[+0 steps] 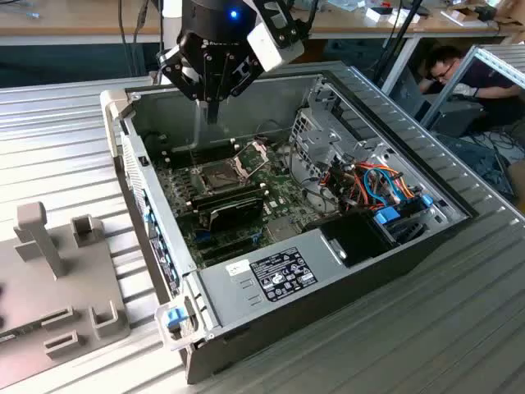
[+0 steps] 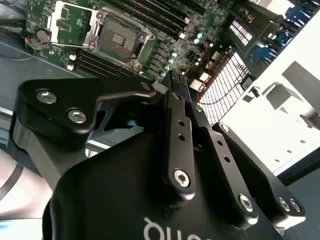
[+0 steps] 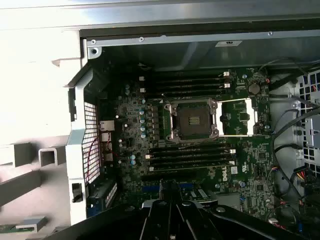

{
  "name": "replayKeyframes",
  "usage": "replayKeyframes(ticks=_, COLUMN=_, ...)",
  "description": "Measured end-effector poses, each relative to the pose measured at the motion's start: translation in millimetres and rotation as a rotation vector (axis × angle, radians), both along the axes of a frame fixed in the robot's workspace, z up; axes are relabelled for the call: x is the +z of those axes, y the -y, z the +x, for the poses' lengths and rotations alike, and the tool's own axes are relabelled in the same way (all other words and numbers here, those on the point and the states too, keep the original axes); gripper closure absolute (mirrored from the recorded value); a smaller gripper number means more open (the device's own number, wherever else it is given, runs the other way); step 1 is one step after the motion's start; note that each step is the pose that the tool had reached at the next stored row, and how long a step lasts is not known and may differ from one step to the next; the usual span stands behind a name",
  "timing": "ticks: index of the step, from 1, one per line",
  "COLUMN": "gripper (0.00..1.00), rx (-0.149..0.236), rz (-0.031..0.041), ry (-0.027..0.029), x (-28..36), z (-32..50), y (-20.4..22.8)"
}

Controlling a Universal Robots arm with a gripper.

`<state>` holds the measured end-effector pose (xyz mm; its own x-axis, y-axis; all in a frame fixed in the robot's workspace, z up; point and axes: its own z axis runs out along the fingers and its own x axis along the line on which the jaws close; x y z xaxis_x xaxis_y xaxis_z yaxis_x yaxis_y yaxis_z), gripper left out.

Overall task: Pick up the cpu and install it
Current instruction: 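Reach for the cpu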

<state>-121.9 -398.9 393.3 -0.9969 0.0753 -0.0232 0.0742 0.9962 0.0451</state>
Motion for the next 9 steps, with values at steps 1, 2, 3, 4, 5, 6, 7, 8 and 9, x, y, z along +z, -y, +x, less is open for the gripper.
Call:
replayKeyframes(ticks=1, gripper=0.89, rx=0.000, rz=0.0000, ry=0.0000, x=0.0, z=0.0, y=0.0)
replayKeyframes(ticks=2, gripper=0.89, rx=0.000, rz=0.0000, ry=0.0001, x=0.0, z=0.0, y=0.0)
replayKeyframes(ticks=3, gripper=0.89, rx=0.000, rz=0.0000, ry=0.0001, x=0.0, z=0.0, y=0.0)
replayKeyframes(ticks=4, gripper=0.89, rx=0.000, rz=0.0000, ry=0.0001, x=0.0, z=0.0, y=0.0)
replayKeyframes(ticks=5, gripper=0.89, rx=0.000, rz=0.0000, ry=0.0000, x=0.0, z=-0.1, y=0.0)
replayKeyframes(ticks=6, gripper=0.89, rx=0.000, rz=0.0001, ry=0.0001, x=0.0, z=-0.3, y=0.0)
replayKeyframes(ticks=7, gripper=0.89, rx=0.000, rz=0.0000, ry=0.0001, x=0.0, z=-0.8, y=0.0)
replayKeyframes(ticks=8, gripper=0.89, rx=0.000, rz=0.0000, ry=0.0001, x=0.0, z=-1.1, y=0.0)
replayKeyframes(ticks=9, gripper=0.89, rx=0.000, rz=0.0000, ry=0.0000, x=0.0, z=-1.4, y=0.0)
